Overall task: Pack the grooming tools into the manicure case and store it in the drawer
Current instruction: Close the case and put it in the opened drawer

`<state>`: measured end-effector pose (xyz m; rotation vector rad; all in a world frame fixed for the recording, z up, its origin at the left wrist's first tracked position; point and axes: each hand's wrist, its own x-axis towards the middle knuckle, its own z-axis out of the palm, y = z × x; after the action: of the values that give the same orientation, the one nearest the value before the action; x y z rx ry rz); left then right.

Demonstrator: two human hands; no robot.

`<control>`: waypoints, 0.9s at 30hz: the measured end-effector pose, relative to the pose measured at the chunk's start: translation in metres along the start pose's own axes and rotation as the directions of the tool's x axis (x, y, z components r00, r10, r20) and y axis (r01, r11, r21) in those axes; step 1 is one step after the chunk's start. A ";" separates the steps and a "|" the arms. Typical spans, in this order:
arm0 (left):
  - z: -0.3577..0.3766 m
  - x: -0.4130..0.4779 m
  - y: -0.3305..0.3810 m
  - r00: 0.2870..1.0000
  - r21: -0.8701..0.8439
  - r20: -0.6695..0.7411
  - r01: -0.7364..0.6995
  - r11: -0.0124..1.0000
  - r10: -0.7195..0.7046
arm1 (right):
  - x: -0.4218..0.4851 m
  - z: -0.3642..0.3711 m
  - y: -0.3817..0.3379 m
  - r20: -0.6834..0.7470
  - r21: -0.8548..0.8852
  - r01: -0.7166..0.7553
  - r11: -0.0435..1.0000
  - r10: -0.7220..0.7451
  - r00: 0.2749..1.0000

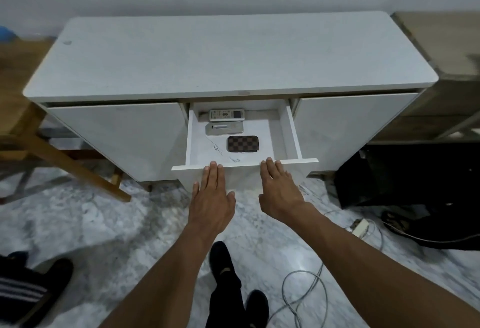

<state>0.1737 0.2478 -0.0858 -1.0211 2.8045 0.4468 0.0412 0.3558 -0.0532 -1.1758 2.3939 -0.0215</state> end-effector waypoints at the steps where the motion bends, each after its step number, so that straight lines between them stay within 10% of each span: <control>1: -0.001 0.002 -0.001 1.000 -0.005 0.005 -0.003 1.000 0.003 | 0.002 -0.003 0.001 0.013 -0.002 0.005 1.000 -0.005 1.000; 27: -0.041 0.161 -0.026 0.997 -0.042 0.009 -0.082 0.996 0.083 | 0.141 -0.072 -0.001 -0.078 0.020 -0.047 0.999 0.049 0.996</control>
<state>0.0667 0.1173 -0.0872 -0.9097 2.8471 0.5205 -0.0616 0.2354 -0.0457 -1.1283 2.4842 -0.0754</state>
